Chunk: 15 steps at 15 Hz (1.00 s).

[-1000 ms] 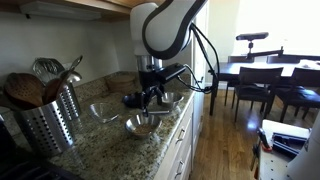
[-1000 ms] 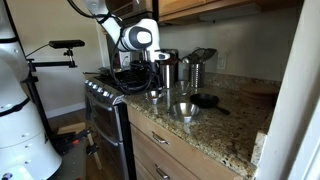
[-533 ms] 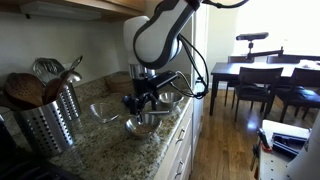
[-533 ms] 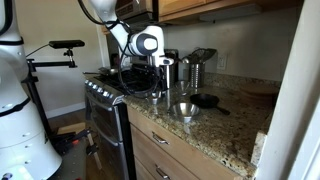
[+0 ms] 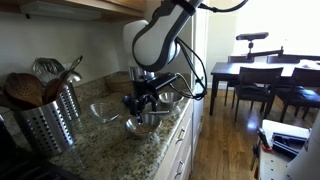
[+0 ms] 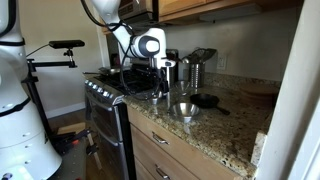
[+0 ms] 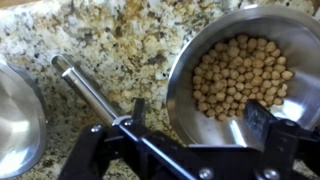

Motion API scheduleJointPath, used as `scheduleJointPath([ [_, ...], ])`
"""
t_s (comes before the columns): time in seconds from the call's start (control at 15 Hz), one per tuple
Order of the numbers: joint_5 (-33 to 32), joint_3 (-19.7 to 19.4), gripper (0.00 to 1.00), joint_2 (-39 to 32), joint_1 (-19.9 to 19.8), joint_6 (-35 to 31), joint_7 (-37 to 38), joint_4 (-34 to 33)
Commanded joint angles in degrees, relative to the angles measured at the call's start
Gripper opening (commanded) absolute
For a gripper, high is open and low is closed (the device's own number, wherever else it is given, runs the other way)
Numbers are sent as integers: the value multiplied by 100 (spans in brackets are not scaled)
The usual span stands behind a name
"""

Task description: Pour the contents from the left bowl into the right bowl

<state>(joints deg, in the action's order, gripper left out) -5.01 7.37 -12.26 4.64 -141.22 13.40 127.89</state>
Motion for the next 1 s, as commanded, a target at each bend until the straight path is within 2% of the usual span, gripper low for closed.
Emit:
scheduleJointPath([
  [0.0,77,-125,100,-33,104,61,-99,-27],
  [0.27,94,-135,100,-68,102,78,-111,-12],
  [0.4,95,-136,76,-69,105,72,-103,-7],
  [0.53,93,-135,66,-70,109,74,-95,-4],
  [0.6,95,-135,53,-69,110,72,-94,1],
  [0.93,93,-133,20,-72,114,76,-95,2],
])
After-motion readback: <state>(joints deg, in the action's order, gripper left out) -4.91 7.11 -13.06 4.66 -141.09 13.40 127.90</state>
